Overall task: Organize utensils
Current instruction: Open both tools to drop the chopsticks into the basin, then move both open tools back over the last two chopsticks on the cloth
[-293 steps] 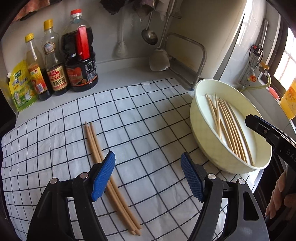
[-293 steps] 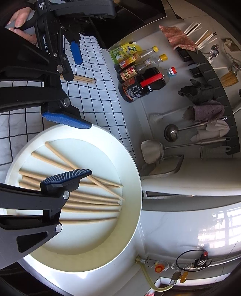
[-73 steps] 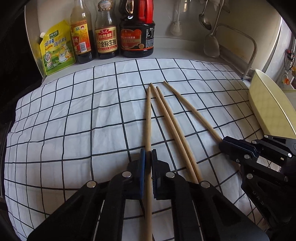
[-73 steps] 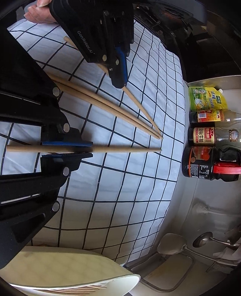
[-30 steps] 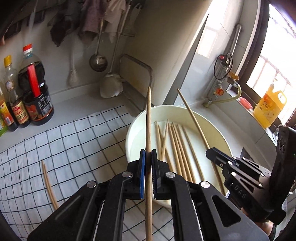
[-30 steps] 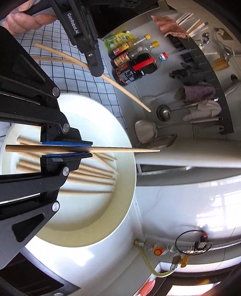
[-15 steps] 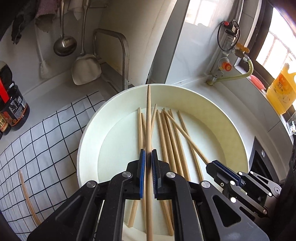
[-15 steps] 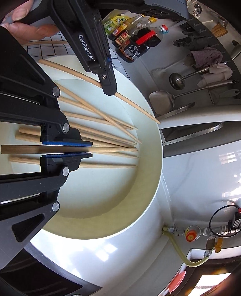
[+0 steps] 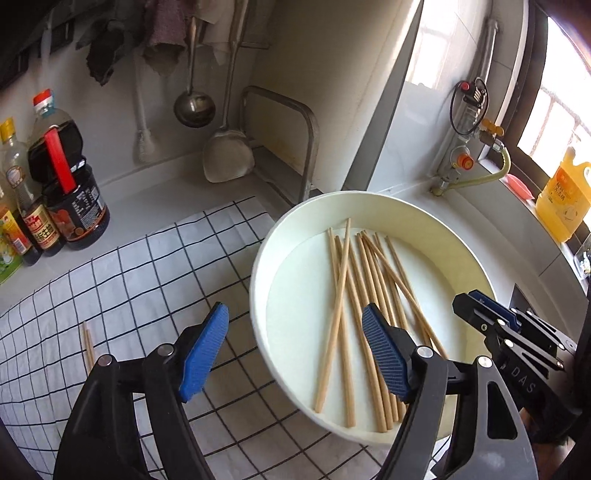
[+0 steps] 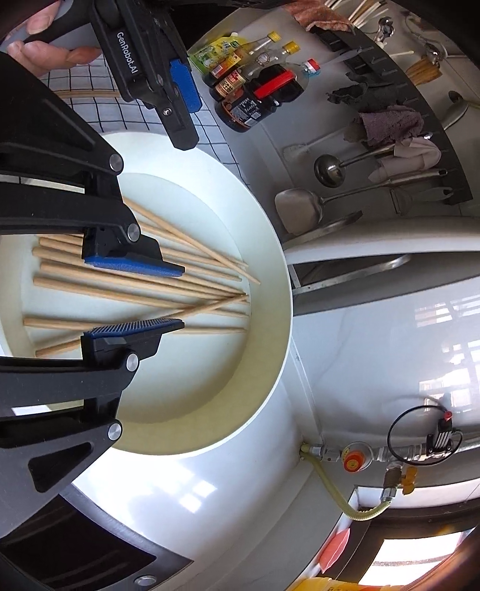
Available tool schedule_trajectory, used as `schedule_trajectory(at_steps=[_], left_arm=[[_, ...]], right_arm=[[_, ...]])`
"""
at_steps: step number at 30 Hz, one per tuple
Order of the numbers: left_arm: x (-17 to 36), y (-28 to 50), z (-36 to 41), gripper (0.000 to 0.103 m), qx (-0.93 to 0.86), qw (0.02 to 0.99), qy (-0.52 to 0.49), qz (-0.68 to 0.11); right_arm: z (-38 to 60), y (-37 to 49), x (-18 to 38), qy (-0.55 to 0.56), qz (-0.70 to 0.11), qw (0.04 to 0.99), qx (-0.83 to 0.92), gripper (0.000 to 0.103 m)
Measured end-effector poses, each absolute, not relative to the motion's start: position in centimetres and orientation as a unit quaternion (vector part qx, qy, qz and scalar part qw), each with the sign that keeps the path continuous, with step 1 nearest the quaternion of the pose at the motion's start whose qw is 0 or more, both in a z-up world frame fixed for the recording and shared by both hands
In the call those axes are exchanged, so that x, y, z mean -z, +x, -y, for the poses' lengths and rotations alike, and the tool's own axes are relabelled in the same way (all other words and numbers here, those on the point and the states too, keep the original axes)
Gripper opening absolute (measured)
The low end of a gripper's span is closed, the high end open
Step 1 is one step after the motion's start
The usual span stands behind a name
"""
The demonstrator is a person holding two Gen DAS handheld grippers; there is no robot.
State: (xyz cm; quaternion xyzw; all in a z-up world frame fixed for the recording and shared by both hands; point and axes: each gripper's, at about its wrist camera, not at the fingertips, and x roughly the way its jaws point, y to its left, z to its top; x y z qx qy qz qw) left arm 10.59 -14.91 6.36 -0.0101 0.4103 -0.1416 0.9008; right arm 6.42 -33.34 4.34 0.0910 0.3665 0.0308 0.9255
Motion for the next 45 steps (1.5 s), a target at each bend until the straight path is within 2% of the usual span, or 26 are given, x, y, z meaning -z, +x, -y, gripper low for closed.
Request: schedule_trajectory(at_steps=[6,16,22,24,34,45], left_arm=[[-6.3,7.9,9.5,0.078,0.104,0.911,-0.011,-0.398],[-4.5,3.4,-0.5,0.080,0.003,0.923,-0.040,-0.384],[-2.8,0.3,-6.1,0.084,-0.069,0.926,-0.060,-0.365],[-2.0,-0.5,-7.6,0.084,-0.079,0.922,-0.073,-0.371],[0.6,-1.6,-12.4,0.085,-0.111,0.907,-0.114,-0.390],[2.2,0.0,-12.0,0.085,-0.091,0.902,-0.112,-0.406]], right_arm=[[28.5,5.9,-5.1,0.057,-0.358,0.928,-0.087,0.029],[19.2,3.7,-5.3,-0.013,-0.340,0.925,-0.170,0.045],[14.7,3.1,-3.9,-0.027,-0.351,0.910,-0.220,0.045],[12.9,2.9,-3.1,-0.038,-0.358,0.902,-0.238,0.049],[6.9,2.5,1.4,-0.077,-0.395,0.877,-0.262,0.049],[4.9,3.2,4.1,-0.114,-0.412,0.870,-0.245,0.049]])
